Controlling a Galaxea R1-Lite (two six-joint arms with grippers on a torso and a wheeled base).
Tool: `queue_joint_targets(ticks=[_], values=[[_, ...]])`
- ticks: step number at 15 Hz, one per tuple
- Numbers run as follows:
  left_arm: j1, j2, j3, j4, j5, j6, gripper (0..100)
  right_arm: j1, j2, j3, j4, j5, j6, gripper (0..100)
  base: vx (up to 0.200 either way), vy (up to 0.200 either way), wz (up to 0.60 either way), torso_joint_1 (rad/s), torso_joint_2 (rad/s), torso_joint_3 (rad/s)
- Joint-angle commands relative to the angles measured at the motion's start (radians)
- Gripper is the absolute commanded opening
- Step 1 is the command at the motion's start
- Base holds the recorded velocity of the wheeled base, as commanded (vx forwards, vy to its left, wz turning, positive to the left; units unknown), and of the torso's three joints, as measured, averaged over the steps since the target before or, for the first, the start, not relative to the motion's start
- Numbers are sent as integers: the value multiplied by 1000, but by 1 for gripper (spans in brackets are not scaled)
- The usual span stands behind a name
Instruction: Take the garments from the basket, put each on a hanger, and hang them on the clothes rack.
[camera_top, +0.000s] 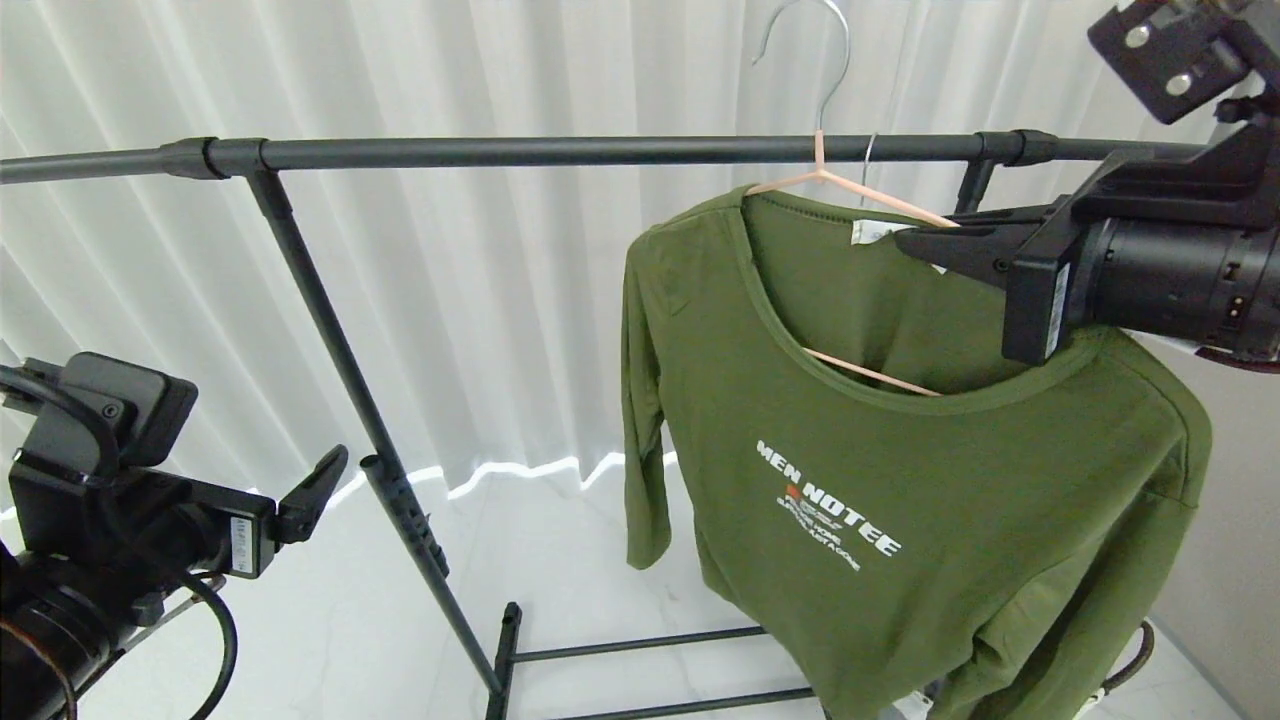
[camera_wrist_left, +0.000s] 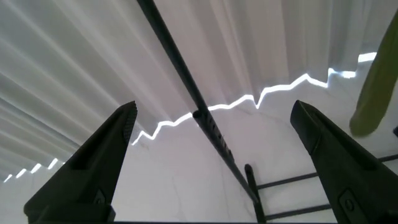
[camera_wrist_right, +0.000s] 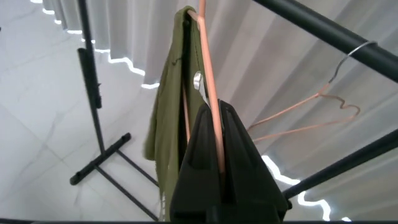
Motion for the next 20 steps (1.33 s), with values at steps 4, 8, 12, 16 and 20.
queue_joint_targets(ticks=[4,8,12,16,20], values=[[-21,-1,2,-1,2,0,100,1,45,2,-51,3,17,0,200,0,0,2,1,0],[-29,-1,3,-1,0,6,100,5,71,4,-71,3,17,0,150,0,0,-1,1,4],[-50,-2,5,-1,0,6,100,14,116,-2,-72,2,18,0,0,0,0,0,0,0],[-78,-7,5,-2,0,6,100,5,205,-70,-71,-3,18,0,0,0,0,0,0,0],[-95,-32,19,-2,0,6,100,-27,289,-122,-71,-21,18,0,0,0,0,0,0,0]])
